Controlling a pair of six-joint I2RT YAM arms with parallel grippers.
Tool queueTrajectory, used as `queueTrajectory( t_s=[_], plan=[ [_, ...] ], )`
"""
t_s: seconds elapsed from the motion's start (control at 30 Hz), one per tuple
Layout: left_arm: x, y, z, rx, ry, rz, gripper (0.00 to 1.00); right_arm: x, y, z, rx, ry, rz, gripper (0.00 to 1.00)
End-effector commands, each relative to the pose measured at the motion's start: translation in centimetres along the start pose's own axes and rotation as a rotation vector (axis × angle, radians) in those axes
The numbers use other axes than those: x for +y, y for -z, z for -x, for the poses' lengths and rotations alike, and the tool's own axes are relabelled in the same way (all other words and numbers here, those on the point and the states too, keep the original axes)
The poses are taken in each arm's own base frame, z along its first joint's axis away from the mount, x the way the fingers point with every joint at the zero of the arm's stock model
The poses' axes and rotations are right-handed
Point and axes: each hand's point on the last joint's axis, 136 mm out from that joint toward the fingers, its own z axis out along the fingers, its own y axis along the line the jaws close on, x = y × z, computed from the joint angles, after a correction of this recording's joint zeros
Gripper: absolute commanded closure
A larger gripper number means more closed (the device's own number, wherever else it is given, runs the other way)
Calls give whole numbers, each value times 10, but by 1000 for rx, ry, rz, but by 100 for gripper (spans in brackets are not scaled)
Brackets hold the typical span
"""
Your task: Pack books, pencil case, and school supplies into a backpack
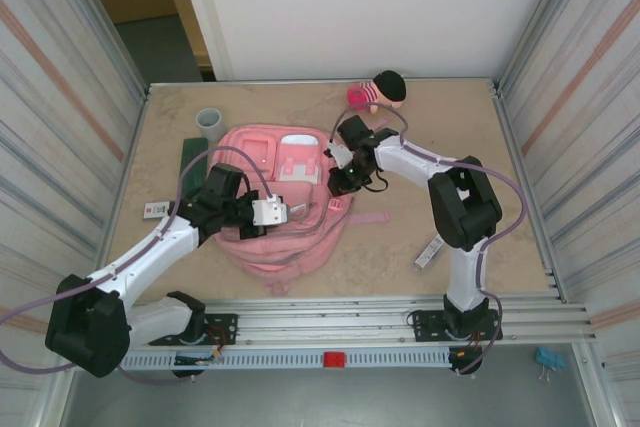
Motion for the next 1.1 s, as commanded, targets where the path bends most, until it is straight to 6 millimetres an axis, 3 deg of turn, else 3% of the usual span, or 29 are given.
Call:
queueTrajectory(
  t_s=[0.0, 0.13, 0.23, 0.37, 0.57, 0.73, 1.07],
  plan=[
    [1, 11, 7, -12, -28, 10, 99, -61, 3, 0, -22, -104, -239, 92],
    [-1, 12, 8, -16, -30, 10, 99, -63, 15, 11, -101, -135, -220, 94],
    [0, 12, 8, -21, -27, 17, 99, -45, 18, 15, -123, -94, -129, 92],
    [0, 11, 8, -20, -26, 15, 99, -29, 26, 9, -142, -4, -67, 69],
    [2, 13, 9, -24, -23, 23, 99, -9, 28, 2, -142, 117, 41, 46],
    [2, 14, 10, -26, -21, 27, 99, 9, 24, -1, -134, 196, 149, 41],
    [3, 15, 10, -28, -20, 26, 99, 10, 5, -17, -34, 259, 163, 41]
  ],
)
